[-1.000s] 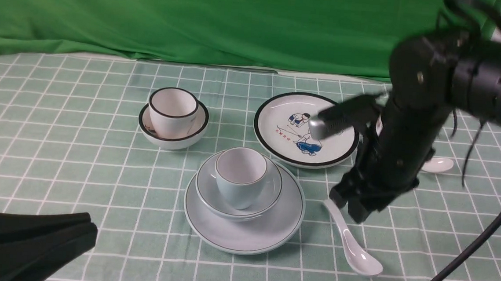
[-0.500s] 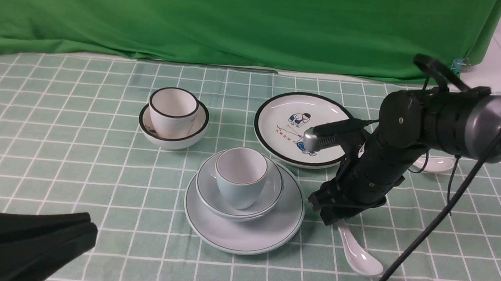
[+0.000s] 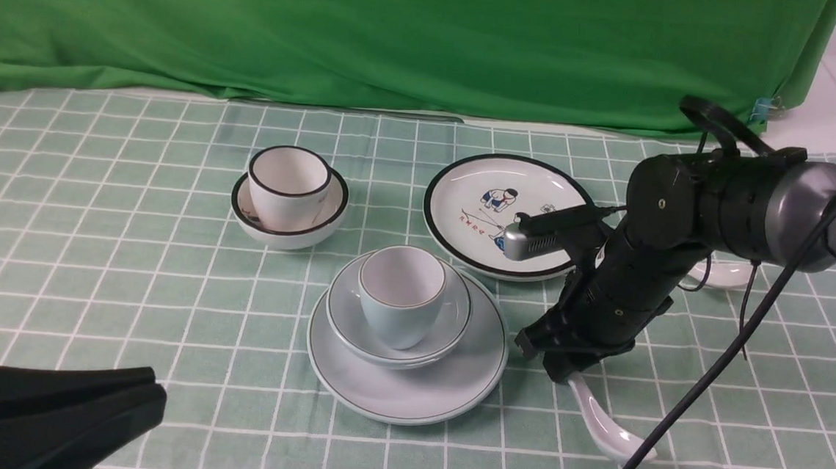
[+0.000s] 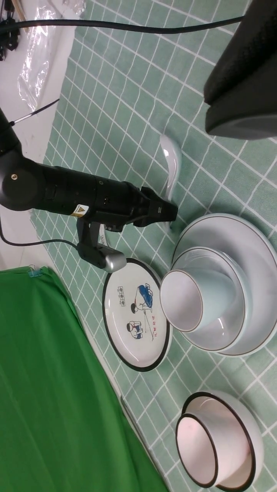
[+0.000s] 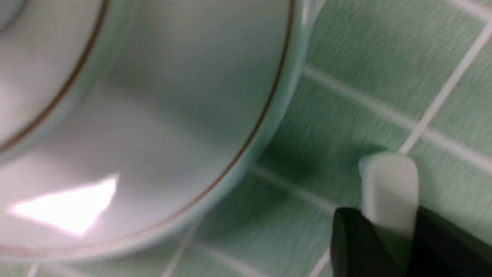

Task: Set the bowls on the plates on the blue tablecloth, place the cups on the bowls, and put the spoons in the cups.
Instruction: 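Move the spoon over the cup on the plates and lower it into the cup with the right gripper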

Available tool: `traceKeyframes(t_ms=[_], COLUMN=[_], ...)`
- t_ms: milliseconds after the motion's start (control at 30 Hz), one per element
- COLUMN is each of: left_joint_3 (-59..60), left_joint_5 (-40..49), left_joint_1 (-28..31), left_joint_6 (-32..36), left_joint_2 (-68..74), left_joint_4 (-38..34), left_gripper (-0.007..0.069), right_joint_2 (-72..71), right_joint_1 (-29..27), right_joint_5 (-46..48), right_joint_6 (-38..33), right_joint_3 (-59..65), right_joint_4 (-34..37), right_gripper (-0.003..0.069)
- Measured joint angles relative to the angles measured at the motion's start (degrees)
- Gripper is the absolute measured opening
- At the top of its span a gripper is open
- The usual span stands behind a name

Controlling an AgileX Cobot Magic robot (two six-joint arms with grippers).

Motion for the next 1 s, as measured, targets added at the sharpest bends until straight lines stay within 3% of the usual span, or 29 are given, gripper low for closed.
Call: traceKeyframes(t_ms=[133, 233, 267, 333, 400, 433, 500, 567, 700, 1000], left_joint_3=[0.00, 0.00, 0.00, 0.00, 0.00, 0.00, 0.00, 0.00, 0.00, 0.00], left_joint_5=[0.00, 0.00, 0.00, 0.00, 0.00, 0.00, 0.00, 0.00, -0.06, -0.43], left_joint_1=[0.00, 0.00, 0.00, 0.00, 0.00, 0.00, 0.00, 0.00, 0.00, 0.00], left_joint_6=[0.00, 0.00, 0.00, 0.00, 0.00, 0.00, -0.05, -0.05, -0.05, -0.05], left_joint_2=[0.00, 0.00, 0.00, 0.00, 0.00, 0.00, 0.00, 0.00, 0.00, 0.00], left_joint_4=[0.00, 0.00, 0.00, 0.05, 0.25, 0.25, 0.25, 0.30, 0.30, 0.30], left_gripper=[0.0011, 0.0011, 0.0011, 0.0011, 0.0011, 0.0011, 0.0011, 0.0011, 0.0011, 0.0011], right_joint_2=[-5.55, -13.45, -18.23, -21.39, -25.78, -25.90, -25.51, -23.50, -18.03, -6.35], right_joint_1=[0.59, 2.40, 4.47, 6.59, 12.61, 13.44, 17.73, 19.65, 20.04, 18.73], right_joint_5=[0.91, -7.09, -16.94, -26.69, -52.51, -54.35, -73.83, -82.00, -88.85, -89.10], right_joint_6=[-0.05, -0.05, -0.12, -0.12, 0.44, 0.56, 1.52, 2.03, 5.42, 6.72], right_joint_3=[1.34, 5.92, 10.24, 14.15, 23.14, 23.69, 28.37, 28.78, 25.77, 16.85], right_joint_4=[0.33, 0.96, 2.14, 3.01, 3.82, 3.88, 4.05, 2.75, -2.66, -5.02], right_gripper=[0.0178, 0.0178, 0.0178, 0.0178, 0.0178, 0.0178, 0.0178, 0.0178, 0.0178, 0.0178])
